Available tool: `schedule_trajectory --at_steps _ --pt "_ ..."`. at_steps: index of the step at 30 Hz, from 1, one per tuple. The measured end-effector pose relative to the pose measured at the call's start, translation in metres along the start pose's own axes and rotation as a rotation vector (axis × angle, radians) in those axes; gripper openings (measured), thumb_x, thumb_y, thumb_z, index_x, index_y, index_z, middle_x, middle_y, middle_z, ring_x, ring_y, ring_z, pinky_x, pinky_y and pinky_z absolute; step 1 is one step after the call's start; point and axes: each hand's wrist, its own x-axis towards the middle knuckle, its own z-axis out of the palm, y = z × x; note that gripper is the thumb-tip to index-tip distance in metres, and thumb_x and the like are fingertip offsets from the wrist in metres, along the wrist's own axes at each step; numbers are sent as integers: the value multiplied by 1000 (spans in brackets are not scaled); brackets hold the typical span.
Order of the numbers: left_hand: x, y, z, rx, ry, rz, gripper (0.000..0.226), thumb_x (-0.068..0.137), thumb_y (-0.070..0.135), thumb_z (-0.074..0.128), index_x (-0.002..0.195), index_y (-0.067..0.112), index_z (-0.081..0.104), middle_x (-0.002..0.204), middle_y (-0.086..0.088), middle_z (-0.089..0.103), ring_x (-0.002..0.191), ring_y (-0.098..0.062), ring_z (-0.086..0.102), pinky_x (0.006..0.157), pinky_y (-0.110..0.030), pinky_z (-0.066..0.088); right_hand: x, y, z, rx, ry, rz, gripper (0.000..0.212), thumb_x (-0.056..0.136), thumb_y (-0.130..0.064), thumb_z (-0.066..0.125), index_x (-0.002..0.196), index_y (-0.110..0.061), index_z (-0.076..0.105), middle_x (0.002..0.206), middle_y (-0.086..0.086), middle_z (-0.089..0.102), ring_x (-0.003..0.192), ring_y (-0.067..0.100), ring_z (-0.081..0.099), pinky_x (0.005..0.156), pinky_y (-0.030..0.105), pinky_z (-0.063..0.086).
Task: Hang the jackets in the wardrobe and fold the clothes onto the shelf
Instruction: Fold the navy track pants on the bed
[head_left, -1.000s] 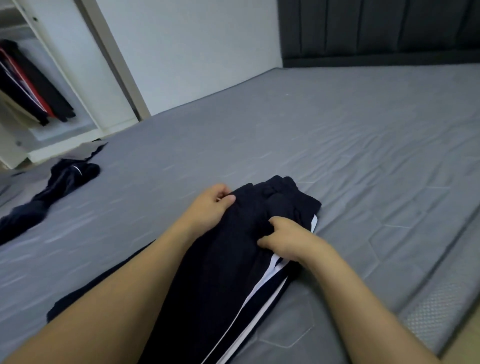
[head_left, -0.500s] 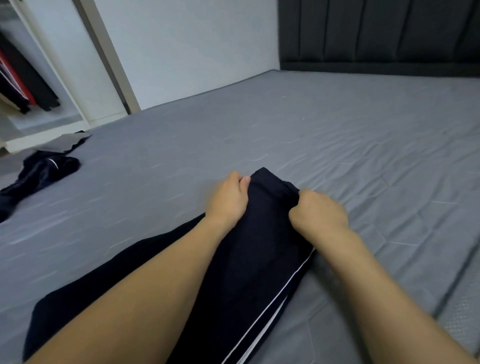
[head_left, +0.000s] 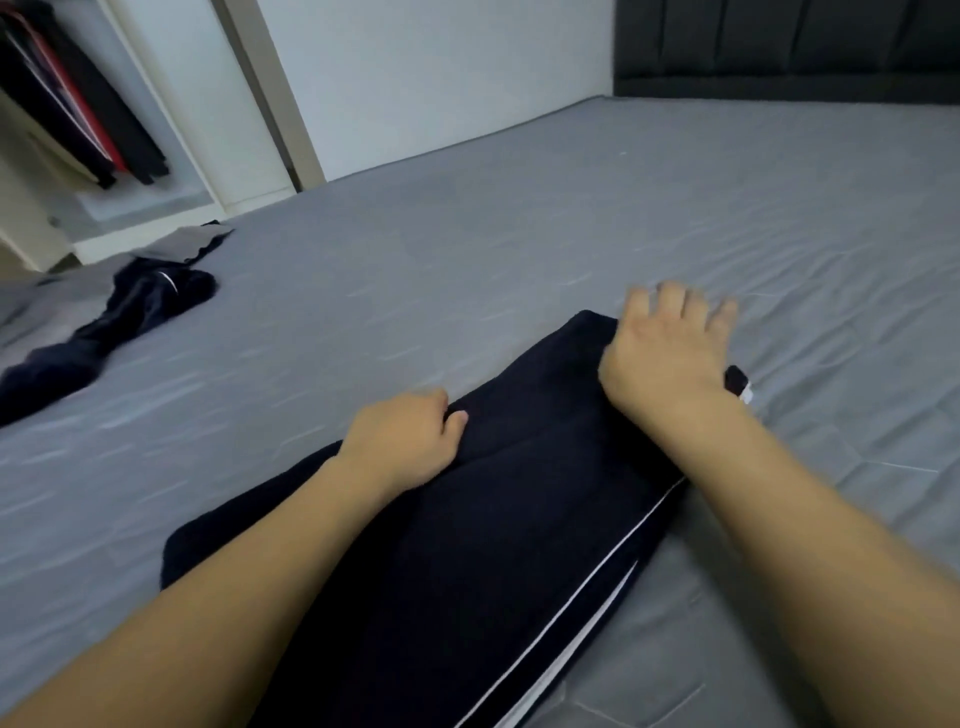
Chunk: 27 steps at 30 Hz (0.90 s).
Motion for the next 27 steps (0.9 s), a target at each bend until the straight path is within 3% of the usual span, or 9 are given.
schedule_trajectory --at_steps 2,4,7,10,13,17,20,24,27 --pt "-6 -5 -6 -14 12 -6 36 103 45 28 84 19 46 88 -4 62 72 -23 47 62 -34 32 -10 -32 4 119 -49 -176 63 91 -41 34 148 -17 25 149 16 31 138 40 25 112 63 1" --pt "-9 -4 -13 -52 36 16 40 104 46 26 86 17 46 86 -4 61 72 -23 47 63 -34 34 -21 -41 30 40 -201 -272 66 95 -57 17 154 -28 8 161 7 12 147 34 4 112 63 -11" --pt "-25 -18 -12 43 19 65 47 101 56 22 86 20 47 81 1 58 74 -25 52 63 -35 37 -22 -17 60 -18 -206 -227 70 94 -63 4 155 -30 -1 163 -2 -5 148 24 -13 114 56 -17" --pt "-41 -54 -7 113 41 16 51 101 56 21 80 22 53 93 -7 68 87 -31 63 69 -36 42 -21 -20 69 -7 -136 -163 73 91 -64 2 155 -28 1 163 0 -7 148 23 -15 113 52 -21" --pt "-30 -68 -2 148 172 -14 51 101 56 21 76 22 50 88 -7 68 84 -32 63 65 -35 41 -24 -29 69 -10 -104 -93 74 90 -64 2 155 -28 0 162 3 -10 147 24 -17 108 58 -24" --pt "-33 -68 30 -28 185 -159 54 103 52 22 96 11 57 100 -11 64 94 -33 58 76 -42 47 -17 -21 71 30 -136 -40 74 90 -67 3 154 -31 1 162 3 -10 147 24 -17 108 66 -16" --pt "-41 -81 40 0 219 -103 63 99 55 14 75 13 55 85 -13 66 82 -35 60 73 -41 47 -11 -22 76 15 -120 -50 74 89 -67 5 154 -31 6 162 3 -4 148 26 -12 108 68 -11" --pt "-55 -101 34 -20 63 -102 81 83 78 5 73 17 58 73 -2 63 71 -25 59 61 -33 41 -15 -24 76 -14 -91 -67 73 90 -65 5 154 -29 9 162 4 -1 148 26 -10 109 68 -10" --pt "-70 -123 23 -92 -144 -201 82 73 93 16 75 23 59 70 8 58 67 -14 55 62 -31 43 -29 -28 62 -46 -102 -73 68 95 -56 10 155 -24 5 162 7 -6 148 27 -13 110 67 -13"
